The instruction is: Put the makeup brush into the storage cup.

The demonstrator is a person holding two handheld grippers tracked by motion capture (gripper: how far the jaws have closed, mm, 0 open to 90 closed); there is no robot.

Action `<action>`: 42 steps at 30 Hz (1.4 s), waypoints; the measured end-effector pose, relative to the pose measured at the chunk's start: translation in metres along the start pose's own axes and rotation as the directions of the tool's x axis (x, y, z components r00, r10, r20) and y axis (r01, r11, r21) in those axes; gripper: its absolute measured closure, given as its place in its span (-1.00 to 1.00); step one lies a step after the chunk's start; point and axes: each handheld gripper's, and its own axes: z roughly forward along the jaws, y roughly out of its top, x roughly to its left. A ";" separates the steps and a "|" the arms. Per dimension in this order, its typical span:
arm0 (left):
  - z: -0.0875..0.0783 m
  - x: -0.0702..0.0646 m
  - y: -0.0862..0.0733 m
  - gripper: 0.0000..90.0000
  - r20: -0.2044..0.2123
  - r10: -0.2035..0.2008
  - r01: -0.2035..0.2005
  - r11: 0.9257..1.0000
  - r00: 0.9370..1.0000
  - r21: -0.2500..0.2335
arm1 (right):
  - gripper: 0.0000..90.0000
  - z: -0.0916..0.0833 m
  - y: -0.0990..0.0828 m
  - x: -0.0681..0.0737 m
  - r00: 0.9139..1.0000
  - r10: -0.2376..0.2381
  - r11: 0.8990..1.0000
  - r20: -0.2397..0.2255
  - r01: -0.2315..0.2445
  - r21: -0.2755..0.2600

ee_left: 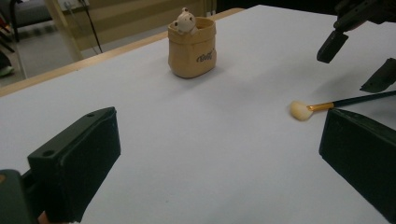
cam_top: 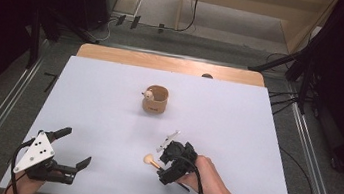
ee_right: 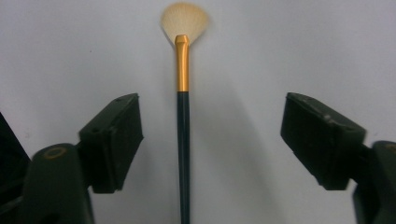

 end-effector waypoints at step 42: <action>0.000 0.001 0.000 -1.00 -0.003 -0.005 0.005 1.000 1.000 0.005 | 0.78 0.023 0.010 0.006 0.998 -0.025 0.978 -0.052 0.035 0.207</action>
